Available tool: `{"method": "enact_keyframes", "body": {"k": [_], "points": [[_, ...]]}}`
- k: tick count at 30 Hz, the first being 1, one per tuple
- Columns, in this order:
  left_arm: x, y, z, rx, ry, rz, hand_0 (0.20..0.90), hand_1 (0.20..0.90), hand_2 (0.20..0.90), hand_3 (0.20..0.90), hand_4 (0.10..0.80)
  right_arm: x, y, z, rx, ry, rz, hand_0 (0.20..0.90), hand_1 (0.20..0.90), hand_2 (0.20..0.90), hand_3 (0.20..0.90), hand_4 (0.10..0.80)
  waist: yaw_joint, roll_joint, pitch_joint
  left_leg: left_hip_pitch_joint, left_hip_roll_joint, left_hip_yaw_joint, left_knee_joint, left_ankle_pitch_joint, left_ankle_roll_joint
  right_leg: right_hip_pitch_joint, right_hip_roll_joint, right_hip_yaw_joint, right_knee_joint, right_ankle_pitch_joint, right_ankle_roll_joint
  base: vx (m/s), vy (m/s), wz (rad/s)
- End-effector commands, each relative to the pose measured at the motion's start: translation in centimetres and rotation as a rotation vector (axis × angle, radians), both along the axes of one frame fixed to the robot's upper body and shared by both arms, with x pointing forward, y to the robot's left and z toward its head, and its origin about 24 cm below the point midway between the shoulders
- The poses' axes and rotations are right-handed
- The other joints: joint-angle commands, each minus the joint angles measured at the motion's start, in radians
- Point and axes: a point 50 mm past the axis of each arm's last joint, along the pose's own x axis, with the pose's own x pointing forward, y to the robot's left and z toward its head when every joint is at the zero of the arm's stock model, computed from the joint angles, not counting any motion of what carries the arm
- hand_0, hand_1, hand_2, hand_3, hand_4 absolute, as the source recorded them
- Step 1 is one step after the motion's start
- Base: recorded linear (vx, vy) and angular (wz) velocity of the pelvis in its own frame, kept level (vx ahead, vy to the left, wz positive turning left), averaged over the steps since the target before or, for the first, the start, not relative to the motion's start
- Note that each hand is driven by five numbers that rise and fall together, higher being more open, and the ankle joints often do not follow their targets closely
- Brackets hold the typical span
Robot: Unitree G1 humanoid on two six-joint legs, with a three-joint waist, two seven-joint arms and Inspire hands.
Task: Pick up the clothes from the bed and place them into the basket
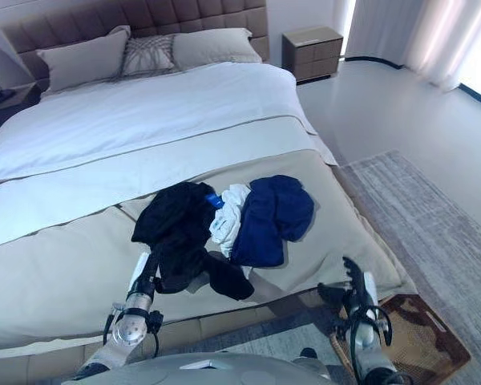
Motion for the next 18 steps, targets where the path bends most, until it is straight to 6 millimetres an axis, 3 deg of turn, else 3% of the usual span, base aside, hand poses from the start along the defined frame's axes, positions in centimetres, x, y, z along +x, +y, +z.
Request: {"method": "enact_keyframes", "body": {"k": [1,6,10,13,16,17,18], "points": [[3.8,2.2,4.4,0.099,-0.201,-0.028,0.9,0.9,0.9,0.9,0.8,6.0,0.7,4.9,-0.128,-0.247,0.07,0.9,0.9,0.9,0.9,0.8,0.035,-0.063,0.016,-0.005,-0.043,-0.033,0.01,-0.101,0.003,0.023,-0.024,0.012,0.061,-0.101,0.0,0.047,-0.023,0.24],[3.8,2.4,4.8,0.102,-0.19,-0.032,0.9,0.9,0.9,0.9,0.8,8.4,-1.1,7.9,-0.253,-0.297,0.068,0.9,0.9,0.9,0.9,0.8,0.067,-0.062,0.025,-0.011,-0.041,-0.052,0.013,-0.098,0.0,0.023,-0.025,-0.004,0.088,-0.119,-0.009,0.059,-0.012,0.19],[4.8,2.1,6.0,0.058,-0.225,-0.07,0.9,0.9,0.9,0.9,0.8,11.5,-2.8,11.8,-0.337,-0.346,0.034,0.9,0.9,0.9,0.9,0.8,0.101,-0.052,0.053,-0.054,-0.038,-0.075,0.044,-0.094,-0.002,-0.021,-0.029,-0.021,0.168,-0.156,-0.029,-0.031,0.027,0.18],[6.8,1.3,8.2,0.022,-0.315,-0.115,0.9,0.9,0.9,0.9,0.8,15.2,-3.2,16.8,-0.369,-0.415,0.008,0.9,0.9,0.9,0.9,0.8,0.122,-0.039,0.12,-0.185,-0.048,-0.098,0.171,-0.101,-0.011,-0.143,-0.055,-0.031,0.299,-0.191,-0.052,-0.232,0.044,0.13],[8.0,0.8,9.6,-0.032,-0.378,-0.117,0.9,0.9,0.9,0.9,0.8,16.8,-3.8,20.2,-0.416,-0.474,-0.009,0.9,0.9,0.9,0.9,0.8,0.133,-0.029,0.183,-0.276,-0.052,-0.093,0.276,-0.114,-0.019,-0.219,-0.078,-0.034,0.392,-0.214,-0.067,-0.234,0.043,0.26],[8.2,0.4,10.2,-0.114,-0.411,-0.1,0.9,0.9,0.9,0.9,0.8,17.7,-4.1,21.9,-0.436,-0.501,-0.029,0.9,0.9,0.9,0.9,0.8,0.147,-0.02,0.232,-0.34,-0.053,-0.081,0.374,-0.141,-0.015,-0.284,-0.102,-0.034,0.5,-0.247,-0.085,-0.176,0.045,0.15],[8.2,0.4,10.2,-0.116,-0.412,-0.102,0.9,0.9,0.9,0.9,0.8,17.8,-4.1,22.0,-0.438,-0.503,-0.03,0.9,0.9,0.9,0.9,0.8,0.148,-0.021,0.234,-0.347,-0.053,-0.08,0.383,-0.145,-0.014,-0.292,-0.105,-0.033,0.511,-0.251,-0.086,-0.128,0.041,0.12]]}}
